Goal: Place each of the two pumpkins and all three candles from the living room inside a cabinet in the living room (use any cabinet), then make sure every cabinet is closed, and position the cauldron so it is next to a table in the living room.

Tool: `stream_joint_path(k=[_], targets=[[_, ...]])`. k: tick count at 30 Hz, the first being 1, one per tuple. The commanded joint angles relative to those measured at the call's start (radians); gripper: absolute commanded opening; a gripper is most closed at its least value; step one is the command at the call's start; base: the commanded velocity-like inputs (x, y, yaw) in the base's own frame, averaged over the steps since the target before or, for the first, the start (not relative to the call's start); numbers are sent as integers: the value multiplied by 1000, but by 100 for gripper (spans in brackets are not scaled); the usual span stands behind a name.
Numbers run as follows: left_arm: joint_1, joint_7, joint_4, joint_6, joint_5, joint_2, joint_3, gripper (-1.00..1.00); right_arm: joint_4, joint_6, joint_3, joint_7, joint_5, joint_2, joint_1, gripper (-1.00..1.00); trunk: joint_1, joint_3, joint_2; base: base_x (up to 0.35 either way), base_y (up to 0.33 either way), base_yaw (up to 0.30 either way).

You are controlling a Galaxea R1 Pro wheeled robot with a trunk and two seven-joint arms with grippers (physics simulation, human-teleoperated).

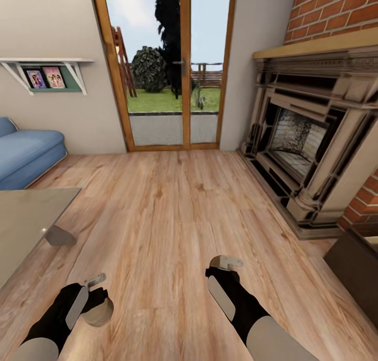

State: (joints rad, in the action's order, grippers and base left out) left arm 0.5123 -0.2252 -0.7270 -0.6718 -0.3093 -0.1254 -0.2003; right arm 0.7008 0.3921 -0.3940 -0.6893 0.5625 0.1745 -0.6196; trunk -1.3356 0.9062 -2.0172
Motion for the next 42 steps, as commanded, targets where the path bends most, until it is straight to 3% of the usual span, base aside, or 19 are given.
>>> stream_joint_path(k=[1, 22, 42], targets=[[0, 0, 0, 0, 1, 0, 1, -100, 0, 0, 0, -1, -3, 0, 0, -100, 0, 0, 0, 313, 0, 0], [0, 0, 0, 0, 4, 4, 7, -100, 4, 1, 0, 2, -2, 0, 0, -100, 0, 0, 0, 320, 0, -5], [0, 0, 0, 3, 5, 7, 10, -100, 0, 1, 6, 10, 1, 0, 0, -100, 0, 0, 0, -55, 0, -271]])
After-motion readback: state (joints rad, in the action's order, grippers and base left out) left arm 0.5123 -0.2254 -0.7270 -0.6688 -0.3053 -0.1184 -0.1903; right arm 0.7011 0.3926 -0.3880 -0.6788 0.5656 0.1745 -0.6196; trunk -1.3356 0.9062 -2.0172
